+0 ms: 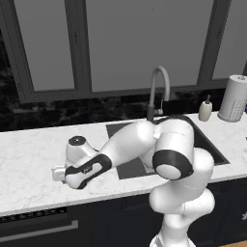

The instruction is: Put the colander in the sink, put the pear, pear in the colander, and turn on the sink faucet and pour water over the colander.

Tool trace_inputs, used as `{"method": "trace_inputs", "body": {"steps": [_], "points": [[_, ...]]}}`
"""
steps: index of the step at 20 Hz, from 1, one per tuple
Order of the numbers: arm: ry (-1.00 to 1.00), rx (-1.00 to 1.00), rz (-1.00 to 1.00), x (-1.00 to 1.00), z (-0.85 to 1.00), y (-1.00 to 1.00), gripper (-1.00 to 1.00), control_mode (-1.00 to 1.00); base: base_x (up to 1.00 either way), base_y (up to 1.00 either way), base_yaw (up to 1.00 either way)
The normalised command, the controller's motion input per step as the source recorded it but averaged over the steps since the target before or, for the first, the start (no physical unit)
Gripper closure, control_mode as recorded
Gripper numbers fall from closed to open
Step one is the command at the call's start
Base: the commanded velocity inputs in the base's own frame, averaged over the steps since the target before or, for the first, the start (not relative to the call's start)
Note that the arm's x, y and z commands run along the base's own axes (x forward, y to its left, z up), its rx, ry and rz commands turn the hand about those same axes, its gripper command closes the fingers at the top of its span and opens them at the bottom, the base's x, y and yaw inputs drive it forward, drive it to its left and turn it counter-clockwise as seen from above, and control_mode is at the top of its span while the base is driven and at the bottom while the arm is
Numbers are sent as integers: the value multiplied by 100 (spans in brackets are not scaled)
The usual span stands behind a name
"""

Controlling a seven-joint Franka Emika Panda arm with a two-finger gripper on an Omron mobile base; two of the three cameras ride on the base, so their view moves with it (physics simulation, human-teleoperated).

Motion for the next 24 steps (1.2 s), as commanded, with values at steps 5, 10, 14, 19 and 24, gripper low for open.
{"method": "trace_inputs", "body": {"steps": [5,10,14,19,24], "points": [[0,-2,-5,-1,-38,0,100,-100,0,0,0],[-9,0,-6,-28,-19,-6,100,-100,0,0,0],[-31,15,-13,-63,29,-48,100,-100,0,0,0],[-27,19,-8,-61,80,-92,100,-100,0,0,0],[-9,18,-1,-21,76,-100,100,-100,0,0,0]]}}
